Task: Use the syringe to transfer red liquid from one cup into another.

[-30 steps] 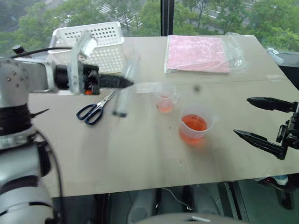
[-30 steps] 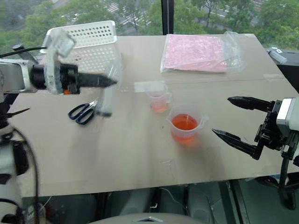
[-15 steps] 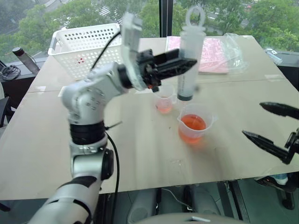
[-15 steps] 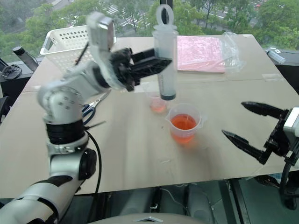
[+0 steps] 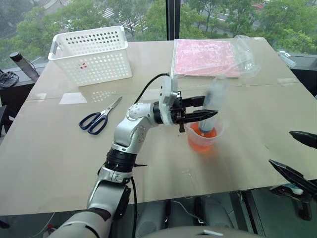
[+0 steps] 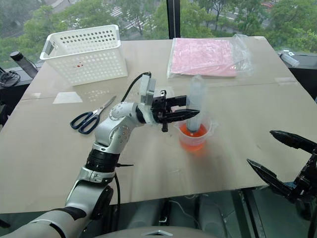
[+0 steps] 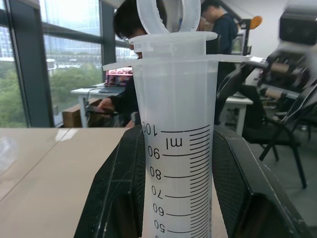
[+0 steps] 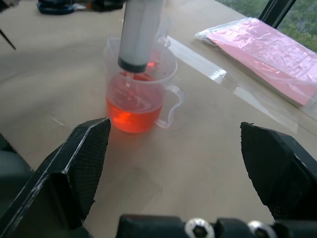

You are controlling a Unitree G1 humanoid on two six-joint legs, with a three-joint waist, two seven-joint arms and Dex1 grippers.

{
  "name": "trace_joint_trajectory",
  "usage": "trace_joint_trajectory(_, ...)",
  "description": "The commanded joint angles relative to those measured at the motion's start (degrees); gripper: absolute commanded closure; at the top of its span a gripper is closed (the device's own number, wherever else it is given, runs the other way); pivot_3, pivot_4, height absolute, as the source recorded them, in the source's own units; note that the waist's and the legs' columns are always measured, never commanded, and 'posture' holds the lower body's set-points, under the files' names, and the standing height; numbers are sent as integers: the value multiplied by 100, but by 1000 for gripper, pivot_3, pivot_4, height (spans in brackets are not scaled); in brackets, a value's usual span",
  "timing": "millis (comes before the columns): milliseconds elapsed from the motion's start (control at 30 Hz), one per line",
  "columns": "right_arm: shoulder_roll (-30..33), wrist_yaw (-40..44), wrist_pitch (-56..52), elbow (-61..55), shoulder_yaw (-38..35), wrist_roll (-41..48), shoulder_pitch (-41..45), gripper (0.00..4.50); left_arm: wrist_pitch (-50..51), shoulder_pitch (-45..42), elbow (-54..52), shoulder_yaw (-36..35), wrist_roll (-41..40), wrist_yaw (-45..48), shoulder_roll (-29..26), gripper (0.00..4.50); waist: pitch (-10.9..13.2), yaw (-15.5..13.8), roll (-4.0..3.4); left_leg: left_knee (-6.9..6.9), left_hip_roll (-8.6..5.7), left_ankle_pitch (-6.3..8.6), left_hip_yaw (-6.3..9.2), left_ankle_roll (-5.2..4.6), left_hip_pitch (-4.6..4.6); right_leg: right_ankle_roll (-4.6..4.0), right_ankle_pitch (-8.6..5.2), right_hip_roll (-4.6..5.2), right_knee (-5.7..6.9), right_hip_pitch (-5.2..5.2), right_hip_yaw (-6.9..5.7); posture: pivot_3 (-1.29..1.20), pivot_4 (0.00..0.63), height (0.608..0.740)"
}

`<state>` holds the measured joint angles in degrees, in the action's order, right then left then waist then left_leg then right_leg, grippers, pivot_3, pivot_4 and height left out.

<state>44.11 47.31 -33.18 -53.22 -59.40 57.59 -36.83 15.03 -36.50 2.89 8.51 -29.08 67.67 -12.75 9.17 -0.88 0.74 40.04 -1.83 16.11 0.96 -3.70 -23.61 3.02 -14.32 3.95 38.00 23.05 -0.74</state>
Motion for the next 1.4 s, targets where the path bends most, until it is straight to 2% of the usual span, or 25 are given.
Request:
trace_joint_trajectory(33, 247, -514, 6, -179, -28, 302, 258, 0, -631, 66, 174, 239, 344, 216, 34, 3200, 0, -2, 0, 0, 0, 1, 0, -1, 0, 0, 0, 0, 0, 0, 0, 0, 150, 740)
trace_joint_trajectory(133, 598, -1086, -132, -234, 57, 923, 538, 0, -901, 55, 440, 344, 597, 160, 47, 3200, 0, -6, 0, 0, 0, 1, 0, -2, -1, 0, 0, 1, -1, 0, -1, 0, 150, 740)
trace_joint_trajectory(333, 2086, -3279, -593, -23, 726, 2216, 1578, 0, -1019, 80, 765, 342, 704, 180, 99, 3200, -1, -9, -2, 3, 2, 2, 2, -4, -2, -1, 0, 5, -3, -4, -5, 0, 150, 740)
trace_joint_trajectory(433, 2718, -4282, -593, 68, 1303, 2930, 2099, 0, -1030, 100, 752, 308, 681, 178, 120, 3200, -3, -11, -5, 4, 2, 2, 3, -3, -5, -1, -1, 7, -5, -4, -7, 0, 150, 740)
trace_joint_trajectory(500, 3108, -5164, -497, 164, 1901, 3451, 2448, 0, -1030, 107, 739, 278, 651, 150, 153, 3200, -3, -14, -5, 4, 2, 0, 5, -1, -9, -1, -1, 8, -9, -4, -10, 0, 150, 740)
trace_joint_trajectory(567, 3326, -5842, -237, 212, 2742, 3596, 3106, 0, -1045, 127, 710, 287, 650, 141, 165, 3200, -2, -1, -5, 6, 3, -8, 4, 12, -10, -1, -1, 9, -12, -4, -10, 0, 150, 740)
trace_joint_trajectory(600, 3369, -6133, -141, 251, 3095, 3652, 3431, 535, -1053, 138, 697, 297, 658, 142, 164, 3200, -2, 1, -5, 6, 3, -9, 3, 16, -10, -2, -1, 10, -15, -4, -9, 0, 150, 740)
trace_joint_trajectory(667, 3422, -6617, -69, 313, 3722, 3771, 4042, 1205, -1074, 158, 694, 298, 667, 149, 155, 3200, -1, -5, -3, 7, 2, -10, 3, 17, -15, -2, -2, 10, -17, -2, -9, 0, 150, 740)
trace_joint_trajectory(900, 3046, -7328, -198, 348, 5166, 4013, 5638, 1205, -1107, 213, 717, 333, 682, 161, 158, 3200, -2, 5, -6, 6, 3, -10, 1, 17, -15, -3, -1, 8, -18, 1, -8, 0, 150, 740)
trace_joint_trajectory(1033, 2756, -7579, -357, 396, 5671, 4090, 6208, 1205, -1139, 219, 715, 356, 709, 140, 183, 3200, -3, 5, -6, 6, 3, -9, 0, 15, -15, -2, -1, 8, -18, 1, -7, 0, 150, 740)
trace_joint_trajectory(1200, 2635, -7782, -560, 410, 5948, 4196, 6549, 1205, -1123, 252, 694, 350, 704, 115, 205, 3200, -3, 3, -6, 6, 3, -8, 1, 12, -16, -2, -1, 9, -18, 2, -8, 0, 150, 740)
trace_joint_trajectory(1400, 2777, -8012, -776, 452, 5942, 4312, 6603, 1205, -1085, 285, 654, 343, 686, 58, 221, 3200, -3, 4, -7, 6, 3, 4, 0, -7, -16, -2, -1, 9, -18, 2, -8, 0, 150, 740)
